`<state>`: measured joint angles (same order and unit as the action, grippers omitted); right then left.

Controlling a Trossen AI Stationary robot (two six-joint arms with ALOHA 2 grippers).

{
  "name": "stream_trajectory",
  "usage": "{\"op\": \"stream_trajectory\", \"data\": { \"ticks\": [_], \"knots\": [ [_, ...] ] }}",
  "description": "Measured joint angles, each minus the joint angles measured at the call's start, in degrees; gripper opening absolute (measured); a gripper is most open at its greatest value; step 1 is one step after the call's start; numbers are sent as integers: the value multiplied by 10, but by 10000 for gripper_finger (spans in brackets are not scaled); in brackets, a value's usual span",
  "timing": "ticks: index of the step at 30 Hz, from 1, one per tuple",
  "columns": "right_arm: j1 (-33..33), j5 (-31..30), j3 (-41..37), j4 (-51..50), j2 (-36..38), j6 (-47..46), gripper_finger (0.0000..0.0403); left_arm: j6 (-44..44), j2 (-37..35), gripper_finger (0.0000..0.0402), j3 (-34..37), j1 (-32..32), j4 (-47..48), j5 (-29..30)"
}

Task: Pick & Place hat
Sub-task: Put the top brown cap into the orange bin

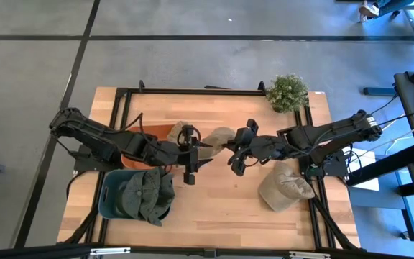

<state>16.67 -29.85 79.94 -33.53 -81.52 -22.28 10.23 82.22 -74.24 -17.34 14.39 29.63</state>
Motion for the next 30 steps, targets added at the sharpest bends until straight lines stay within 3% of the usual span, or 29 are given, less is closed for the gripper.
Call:
{"op": "stream_trajectory", "data": {
  "ticks": [7,12,23,26,30],
  "knots": [
    [0,-1,0,34,0,16,10,-2,9,191,0,2,-1,84],
    [0,-1,0,33,0,16,10,-1,9,179,0,2,-16,98],
    [0,0,0,38,0,18,10,0,9,52,0,2,-27,51],
    [0,2,0,39,0,32,32,0,8,17,0,2,-26,51],
    [0,8,0,45,0,50,86,0,1,19,1,0,-27,53]
  ]
}}
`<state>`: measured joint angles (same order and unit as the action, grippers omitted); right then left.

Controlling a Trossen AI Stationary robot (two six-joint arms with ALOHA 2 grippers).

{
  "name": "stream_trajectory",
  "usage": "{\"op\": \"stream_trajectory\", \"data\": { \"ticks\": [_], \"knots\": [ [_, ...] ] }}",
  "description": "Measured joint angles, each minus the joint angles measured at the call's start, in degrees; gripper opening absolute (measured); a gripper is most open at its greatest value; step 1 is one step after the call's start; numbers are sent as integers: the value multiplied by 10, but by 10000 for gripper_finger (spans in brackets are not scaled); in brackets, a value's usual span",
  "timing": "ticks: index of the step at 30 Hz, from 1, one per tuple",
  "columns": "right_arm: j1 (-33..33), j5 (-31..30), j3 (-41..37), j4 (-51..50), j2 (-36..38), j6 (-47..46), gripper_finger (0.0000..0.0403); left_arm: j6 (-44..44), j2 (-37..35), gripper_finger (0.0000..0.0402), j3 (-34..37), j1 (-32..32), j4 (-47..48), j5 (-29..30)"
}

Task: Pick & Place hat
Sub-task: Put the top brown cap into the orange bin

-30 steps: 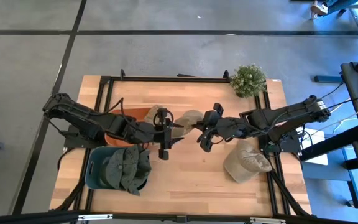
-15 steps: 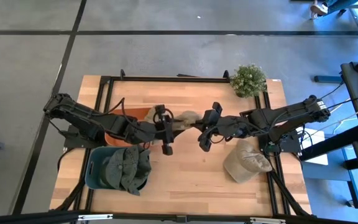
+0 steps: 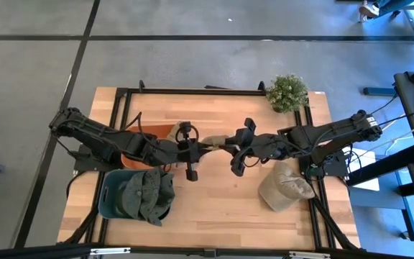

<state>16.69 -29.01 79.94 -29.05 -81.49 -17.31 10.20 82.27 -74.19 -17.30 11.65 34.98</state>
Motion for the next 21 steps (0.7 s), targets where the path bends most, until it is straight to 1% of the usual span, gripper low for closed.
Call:
{"op": "stream_trajectory", "data": {
  "ticks": [3,5,7,10,12,15,18,21],
  "knots": [
    [0,2,3,1,1,6,134,-3,-7,21,0,-7,1,16],
    [0,-1,12,1,4,18,167,0,-15,18,0,-12,1,41],
    [0,-23,25,-3,8,36,198,9,-30,15,0,-22,5,83],
    [0,-57,50,-15,18,56,232,23,-59,14,0,-42,9,164],
    [0,-64,66,-27,26,62,248,25,-81,14,0,-62,16,221],
    [0,-72,79,-45,33,63,260,25,-116,14,0,-98,30,305],
    [0,-74,81,-57,36,66,263,27,-144,14,0,-136,36,392],
    [0,-75,80,-68,37,74,264,39,-170,14,0,-166,27,466]
  ]
}}
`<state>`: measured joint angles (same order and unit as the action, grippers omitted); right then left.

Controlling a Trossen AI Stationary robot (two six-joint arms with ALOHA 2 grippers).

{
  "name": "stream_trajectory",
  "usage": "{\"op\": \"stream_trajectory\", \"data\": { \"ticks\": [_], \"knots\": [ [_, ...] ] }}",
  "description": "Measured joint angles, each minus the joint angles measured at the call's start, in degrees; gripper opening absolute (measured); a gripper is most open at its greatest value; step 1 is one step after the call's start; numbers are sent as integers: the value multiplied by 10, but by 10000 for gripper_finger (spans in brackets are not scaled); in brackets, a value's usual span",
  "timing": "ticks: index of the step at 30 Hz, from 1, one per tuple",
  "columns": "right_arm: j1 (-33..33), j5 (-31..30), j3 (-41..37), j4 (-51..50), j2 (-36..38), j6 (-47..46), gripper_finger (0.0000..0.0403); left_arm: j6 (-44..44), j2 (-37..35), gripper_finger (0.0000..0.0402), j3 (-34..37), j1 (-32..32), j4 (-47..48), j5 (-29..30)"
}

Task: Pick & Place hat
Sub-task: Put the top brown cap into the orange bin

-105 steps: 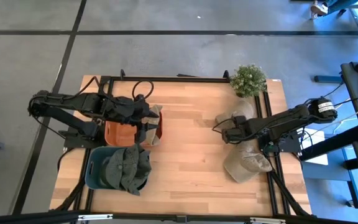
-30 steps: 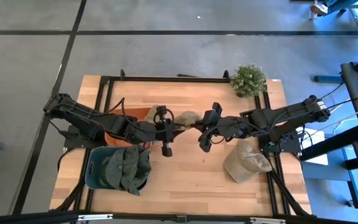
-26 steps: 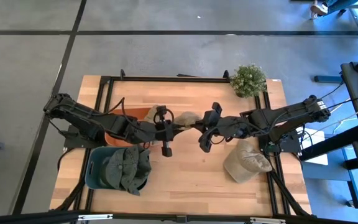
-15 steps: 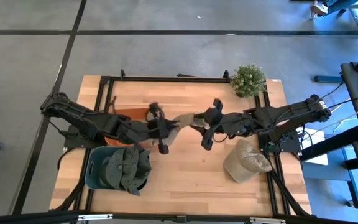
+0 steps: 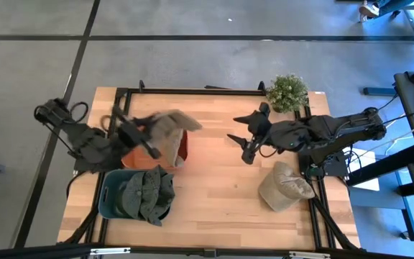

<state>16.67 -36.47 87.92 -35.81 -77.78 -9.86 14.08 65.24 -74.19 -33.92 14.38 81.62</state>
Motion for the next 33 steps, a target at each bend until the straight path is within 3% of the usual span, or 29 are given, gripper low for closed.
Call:
{"op": "stream_trajectory", "data": {
  "ticks": [3,8,14,22,29,33],
  "knots": [
    [0,0,0,-11,0,-4,264,-6,-13,14,0,-22,8,85],
    [0,0,-1,-20,0,-4,265,-103,-19,14,0,-32,46,85],
    [0,1,-1,-28,-3,-42,265,-200,-14,14,27,8,115,83],
    [0,1,-1,-78,-3,-109,265,-394,-70,13,60,27,284,83],
    [0,1,-1,-94,-3,-124,265,-604,-115,13,60,48,475,-53],
    [-5,1,-1,-94,-3,-124,265,-732,-90,13,78,58,569,-69]
  ]
}}
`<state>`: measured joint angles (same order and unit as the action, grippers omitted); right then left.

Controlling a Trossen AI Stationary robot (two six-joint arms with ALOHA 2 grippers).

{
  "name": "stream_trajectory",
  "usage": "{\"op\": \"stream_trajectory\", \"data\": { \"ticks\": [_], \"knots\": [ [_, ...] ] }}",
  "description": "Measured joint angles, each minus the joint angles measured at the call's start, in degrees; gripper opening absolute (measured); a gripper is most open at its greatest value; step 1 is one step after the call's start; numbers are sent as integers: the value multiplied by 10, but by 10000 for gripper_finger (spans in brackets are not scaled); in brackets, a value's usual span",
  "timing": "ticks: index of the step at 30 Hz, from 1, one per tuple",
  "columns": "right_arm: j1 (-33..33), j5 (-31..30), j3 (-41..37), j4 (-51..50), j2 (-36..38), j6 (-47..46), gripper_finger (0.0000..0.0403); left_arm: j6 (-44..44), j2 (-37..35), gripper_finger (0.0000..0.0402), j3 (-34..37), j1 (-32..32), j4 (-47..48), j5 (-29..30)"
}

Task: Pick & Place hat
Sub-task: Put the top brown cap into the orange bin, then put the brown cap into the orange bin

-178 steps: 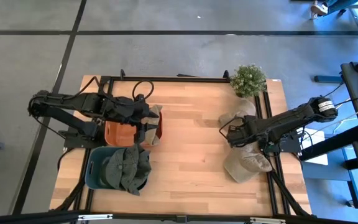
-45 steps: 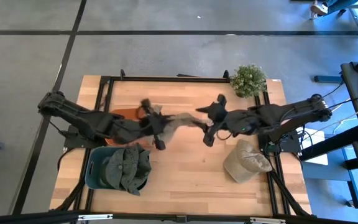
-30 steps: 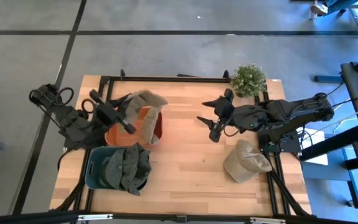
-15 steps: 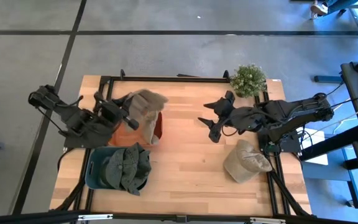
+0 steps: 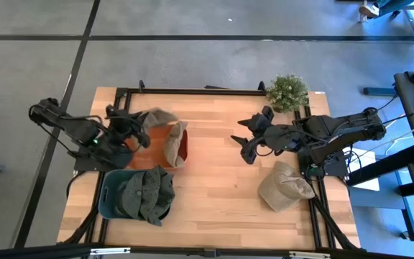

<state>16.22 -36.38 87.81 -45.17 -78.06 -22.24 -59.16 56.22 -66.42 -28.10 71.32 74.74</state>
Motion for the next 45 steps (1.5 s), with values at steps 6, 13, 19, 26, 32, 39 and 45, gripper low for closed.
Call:
{"op": "stream_trajectory", "data": {
  "ticks": [6,13,19,26,32,39,45],
  "knots": [
    [-11,-1,0,4,-2,-1,265,-125,29,13,61,48,5,-40],
    [-15,-1,0,8,-9,0,265,-226,54,13,118,78,3,-58],
    [-15,0,0,8,-16,2,265,-261,88,18,118,80,-29,-63],
    [-15,0,0,6,-19,2,265,-204,147,31,118,80,-115,-80],
    [-15,1,0,6,-19,0,265,-123,181,48,118,80,-164,-107],
    [-15,5,0,4,-19,0,265,-32,179,84,118,80,-234,-115],
    [-15,5,0,0,-19,0,265,44,166,140,118,80,-293,-117]
  ]
}}
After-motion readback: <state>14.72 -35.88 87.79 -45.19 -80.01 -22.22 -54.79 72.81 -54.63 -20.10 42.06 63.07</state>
